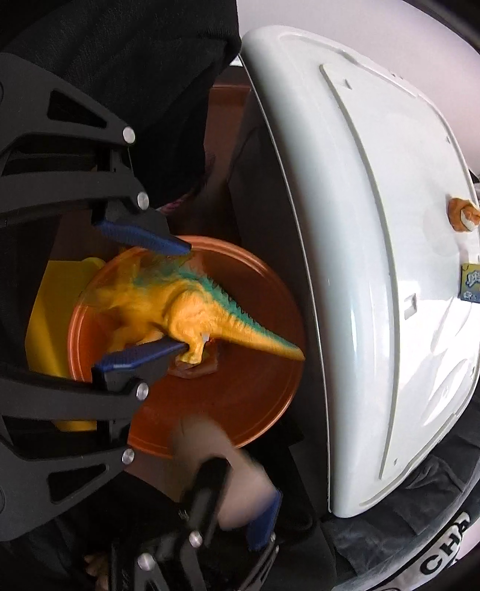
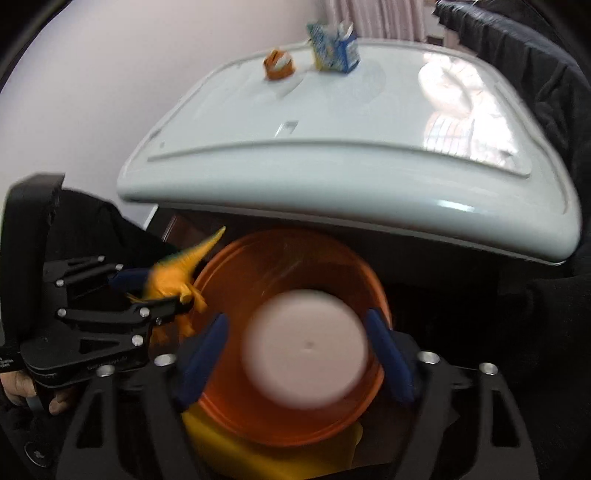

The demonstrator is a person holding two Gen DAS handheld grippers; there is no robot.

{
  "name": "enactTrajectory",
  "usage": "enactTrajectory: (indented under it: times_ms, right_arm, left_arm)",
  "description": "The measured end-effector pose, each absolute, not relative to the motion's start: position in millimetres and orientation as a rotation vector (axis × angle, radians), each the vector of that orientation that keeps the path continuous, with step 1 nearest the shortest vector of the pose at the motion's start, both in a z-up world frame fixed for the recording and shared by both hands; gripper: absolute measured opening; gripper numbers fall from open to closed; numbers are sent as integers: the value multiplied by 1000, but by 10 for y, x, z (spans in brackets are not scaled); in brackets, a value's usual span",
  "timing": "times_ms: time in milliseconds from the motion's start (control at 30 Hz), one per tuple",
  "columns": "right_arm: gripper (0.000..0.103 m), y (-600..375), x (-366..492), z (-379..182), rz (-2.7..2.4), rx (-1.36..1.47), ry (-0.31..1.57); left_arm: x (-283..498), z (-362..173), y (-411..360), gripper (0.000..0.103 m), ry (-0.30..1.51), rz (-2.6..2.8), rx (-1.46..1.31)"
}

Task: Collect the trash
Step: 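Carry both items over the orange bucket and open both grippers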

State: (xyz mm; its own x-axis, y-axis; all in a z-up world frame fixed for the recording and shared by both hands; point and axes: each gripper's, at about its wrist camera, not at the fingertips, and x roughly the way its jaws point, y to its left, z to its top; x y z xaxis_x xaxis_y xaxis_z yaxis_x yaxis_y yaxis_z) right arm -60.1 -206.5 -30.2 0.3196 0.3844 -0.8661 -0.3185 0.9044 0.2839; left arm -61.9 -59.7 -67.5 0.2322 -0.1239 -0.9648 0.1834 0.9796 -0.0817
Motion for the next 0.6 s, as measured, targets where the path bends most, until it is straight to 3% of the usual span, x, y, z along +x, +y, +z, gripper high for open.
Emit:
enactTrajectory:
  times_ms: [200, 600]
  right_arm:
    - [77, -2184, -590, -282, 435, 108, 1138]
    - [78, -2215, -565, -261, 443, 135, 1142]
  left_arm:
    - [-640, -616, -569, 62, 1288, -185, 45]
    - [-588, -431, -398, 63, 1212, -173, -1]
